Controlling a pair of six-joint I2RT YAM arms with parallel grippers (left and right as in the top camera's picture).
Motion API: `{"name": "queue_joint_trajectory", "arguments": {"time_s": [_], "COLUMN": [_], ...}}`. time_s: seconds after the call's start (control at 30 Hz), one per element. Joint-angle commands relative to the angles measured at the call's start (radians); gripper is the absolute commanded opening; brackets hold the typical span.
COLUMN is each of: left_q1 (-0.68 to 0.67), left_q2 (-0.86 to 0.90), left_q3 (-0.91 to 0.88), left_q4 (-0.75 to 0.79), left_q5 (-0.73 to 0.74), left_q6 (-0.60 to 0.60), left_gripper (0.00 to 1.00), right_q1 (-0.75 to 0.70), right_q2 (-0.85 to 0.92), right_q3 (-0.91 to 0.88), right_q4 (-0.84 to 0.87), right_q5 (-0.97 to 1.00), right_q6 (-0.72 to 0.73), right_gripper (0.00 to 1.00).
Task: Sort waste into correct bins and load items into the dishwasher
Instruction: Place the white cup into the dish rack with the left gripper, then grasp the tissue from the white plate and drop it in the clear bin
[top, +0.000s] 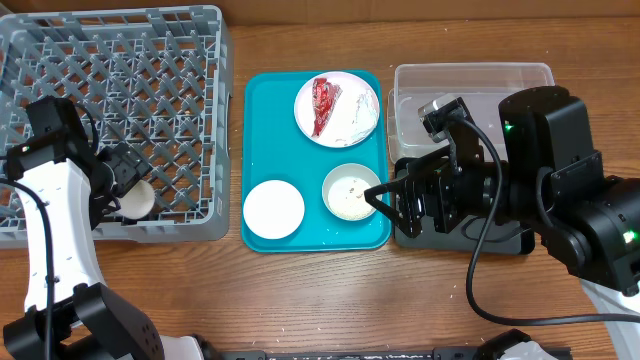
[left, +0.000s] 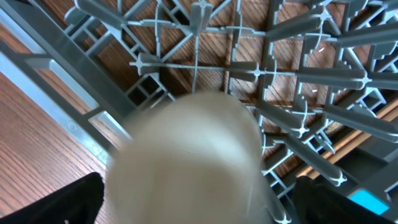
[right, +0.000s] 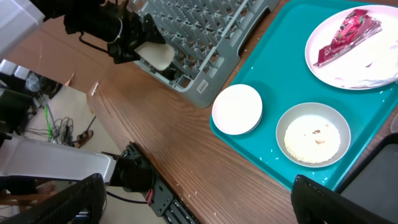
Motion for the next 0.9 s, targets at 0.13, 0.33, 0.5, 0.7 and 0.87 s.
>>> {"name": "queue_joint_trajectory", "arguments": {"time_s": [0.13,0.33,0.5,0.7,0.87], "left_q1": [0.003,-0.013,-0.053,-0.076,-0.077], "left_q2": [-0.002,-0.010,-0.066,-0.222,-0.353], "left_q3": [0.126,0.319,0.392,0.393,0.393], "left_q4": [-0.158,-0.322,-0.381,-0.419,-0.451], "left_q5": [0.022,0.130,0.258,0.257,0.303], "left_q6": [0.053,0.154,0.277,0.266,0.260], "left_gripper": [0.96,0.87,0.84,0.85,0.88], "right_q1": [0.003,0.003,0.003,0.004,0.004], "right_q2": [-0.006,0.024,0.101,0.268,0.439], "right_q3": [0.011,0.010,-0.001,-0.003,-0.003], "right_q4": [0.001,0.001,0.001,0.058,0.202], "right_q5": [0.010,0.115,0.319,0.314,0.317], "right_q6": [0.002,0.031,0.162,0.171,0.183], "right_gripper": [0.97,0.97,0.92,0.77,0.68]}}
